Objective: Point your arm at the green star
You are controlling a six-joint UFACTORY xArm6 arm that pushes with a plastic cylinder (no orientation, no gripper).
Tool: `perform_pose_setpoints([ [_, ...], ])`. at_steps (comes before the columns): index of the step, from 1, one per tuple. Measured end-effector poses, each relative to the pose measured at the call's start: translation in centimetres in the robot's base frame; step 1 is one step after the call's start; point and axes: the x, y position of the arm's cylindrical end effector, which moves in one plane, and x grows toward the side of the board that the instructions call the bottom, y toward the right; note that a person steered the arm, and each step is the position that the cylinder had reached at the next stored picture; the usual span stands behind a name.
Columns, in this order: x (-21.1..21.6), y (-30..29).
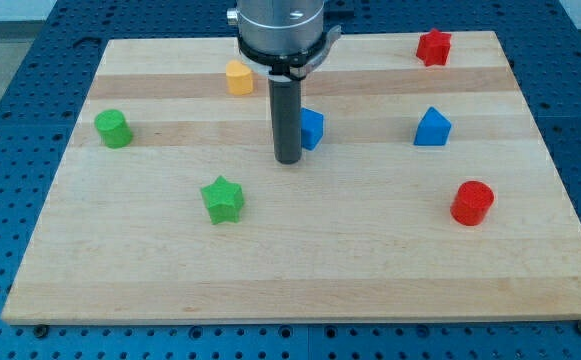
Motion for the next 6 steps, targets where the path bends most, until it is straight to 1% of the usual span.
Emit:
perform_pose_setpoints([
  [6, 4.2, 0.2],
])
